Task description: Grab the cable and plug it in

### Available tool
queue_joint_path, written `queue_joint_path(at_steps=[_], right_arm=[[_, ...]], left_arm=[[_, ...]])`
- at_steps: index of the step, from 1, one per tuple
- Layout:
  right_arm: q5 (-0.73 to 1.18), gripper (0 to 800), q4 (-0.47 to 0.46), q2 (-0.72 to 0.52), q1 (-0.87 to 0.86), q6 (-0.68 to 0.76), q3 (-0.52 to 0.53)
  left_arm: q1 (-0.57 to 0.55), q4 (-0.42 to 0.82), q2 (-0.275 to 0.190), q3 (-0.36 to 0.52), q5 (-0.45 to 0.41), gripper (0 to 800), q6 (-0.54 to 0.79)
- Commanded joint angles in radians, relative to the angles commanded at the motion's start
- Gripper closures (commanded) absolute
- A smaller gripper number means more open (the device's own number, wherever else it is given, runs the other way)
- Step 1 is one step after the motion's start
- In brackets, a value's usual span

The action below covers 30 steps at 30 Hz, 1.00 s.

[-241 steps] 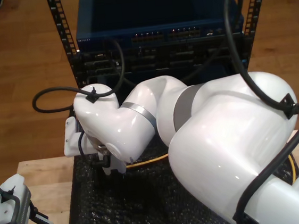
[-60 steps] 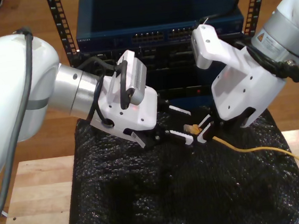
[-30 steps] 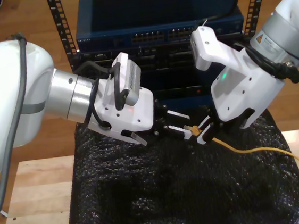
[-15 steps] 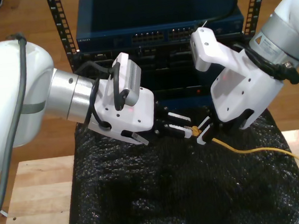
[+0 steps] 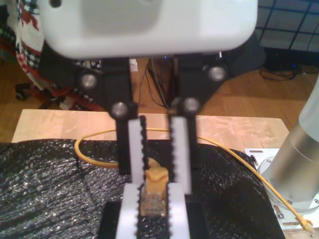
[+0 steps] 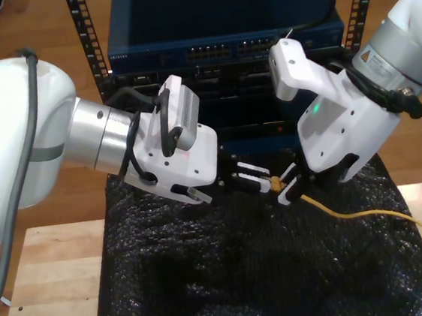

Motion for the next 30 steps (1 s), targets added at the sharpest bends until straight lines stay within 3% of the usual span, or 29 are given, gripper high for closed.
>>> queue_joint_path(at_steps=[4, 8, 13, 27, 30], right_arm=[[0.000, 79, 0.012, -0.009, -0.005, -0.026, -0.005], [-0.003, 8, 0.014, -0.017, -0.014, -0.048, -0.020], [-0.003, 4, 0.014, -0.012, -0.025, -0.049, -0.040], [-0.002, 2, 0.014, -0.072, -0.048, -0.083, -0.087], [-0.002, 2, 0.015, -0.086, -0.046, -0.092, -0.087]], left_arm=[[0.000, 0.000, 0.000, 0.000, 0.000, 795, -0.003], [0.014, -0.002, 0.002, -0.002, 0.000, 794, -0.003], [0.026, -0.002, 0.008, -0.003, 0.025, 793, -0.006], [0.138, -0.081, 0.132, -0.052, 0.218, 794, -0.135], [0.147, -0.081, 0.137, -0.054, 0.235, 794, -0.160]])
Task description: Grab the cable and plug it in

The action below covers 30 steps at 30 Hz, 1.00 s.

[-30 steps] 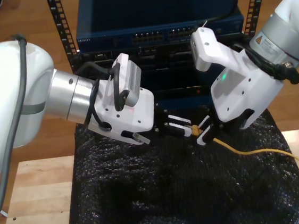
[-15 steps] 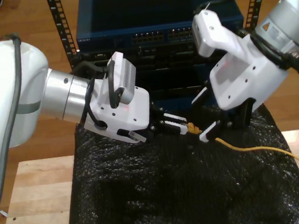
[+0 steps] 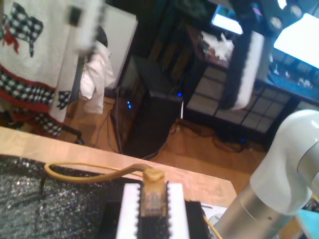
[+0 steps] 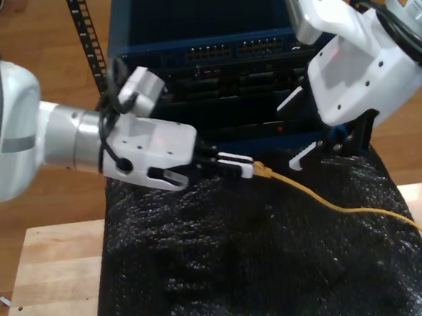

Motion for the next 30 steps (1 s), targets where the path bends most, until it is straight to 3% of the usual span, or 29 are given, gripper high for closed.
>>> queue_joint_path(at_steps=[6, 14, 23, 30], right_arm=[[-0.003, 2, 0.002, -0.101, 0.005, -0.052, 0.015], [-0.080, 3, -0.002, -0.118, 0.025, -0.094, 0.017], [-0.153, 4, 0.011, -0.167, 0.057, -0.126, 0.049], [-0.195, 9, 0.061, -0.212, 0.083, -0.180, 0.080]], left_arm=[[0.006, -0.023, 0.015, -0.015, 0.066, 795, -0.023], [0.029, -0.044, 0.049, -0.040, 0.143, 795, -0.052], [0.071, -0.083, 0.130, -0.075, 0.261, 795, -0.150], [0.089, -0.110, 0.155, -0.081, 0.321, 794, -0.155]])
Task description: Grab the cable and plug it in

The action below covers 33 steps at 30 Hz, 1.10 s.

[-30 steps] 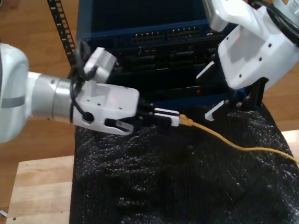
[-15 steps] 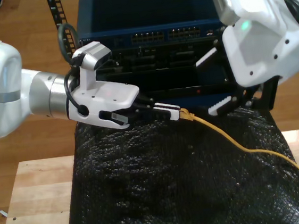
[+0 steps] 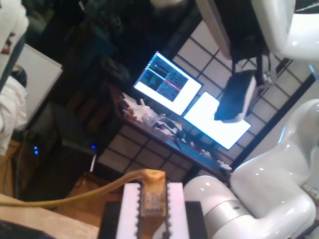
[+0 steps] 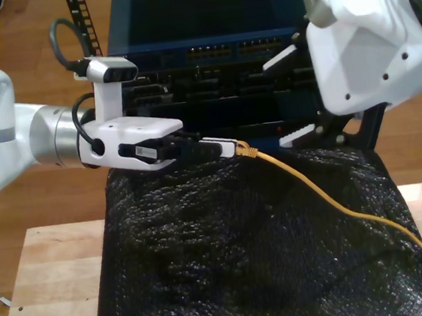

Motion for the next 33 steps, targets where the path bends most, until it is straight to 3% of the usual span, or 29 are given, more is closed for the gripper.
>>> queue_joint_path(at_steps=[3, 8, 20, 33], right_arm=[[-0.066, 26, 0.058, -0.041, 0.015, -0.058, 0.043], [-0.138, 27, 0.137, -0.089, 0.040, -0.143, 0.097], [-0.222, 12, 0.149, -0.097, 0.115, -0.175, 0.129], [-0.508, 44, 0.144, -0.098, 0.334, -0.296, 0.233]], left_arm=[[0.023, -0.032, 0.025, -0.002, 0.032, 793, -0.011], [0.025, -0.034, 0.028, -0.002, 0.054, 794, -0.034], [0.043, -0.051, 0.046, -0.002, 0.146, 793, -0.129], [0.069, -0.121, 0.072, -0.003, 0.209, 787, -0.149]])
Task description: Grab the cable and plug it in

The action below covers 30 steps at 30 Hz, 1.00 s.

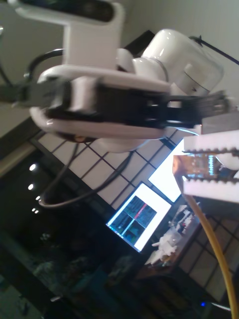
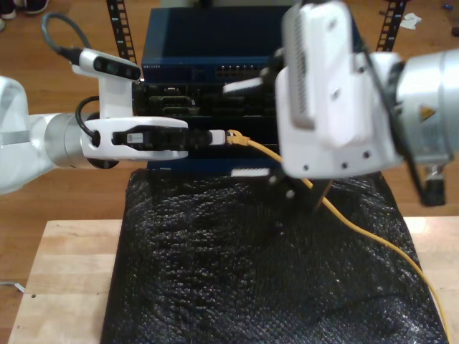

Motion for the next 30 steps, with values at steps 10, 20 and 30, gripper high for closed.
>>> queue_joint_path(at_steps=[10, 20, 30], right_arm=[[-0.041, 132, 0.000, -0.009, 0.002, -0.002, 0.009], [-0.068, 287, 0.002, -0.018, 0.002, 0.000, 0.023], [-0.066, 358, 0.003, -0.021, 0.023, 0.003, 0.034]], left_arm=[[0.003, -0.017, 0.014, -0.005, 0.054, 780, -0.012], [0.003, -0.023, 0.018, -0.005, 0.083, 780, -0.011], [0.003, -0.023, 0.018, -0.003, 0.087, 779, -0.049]])
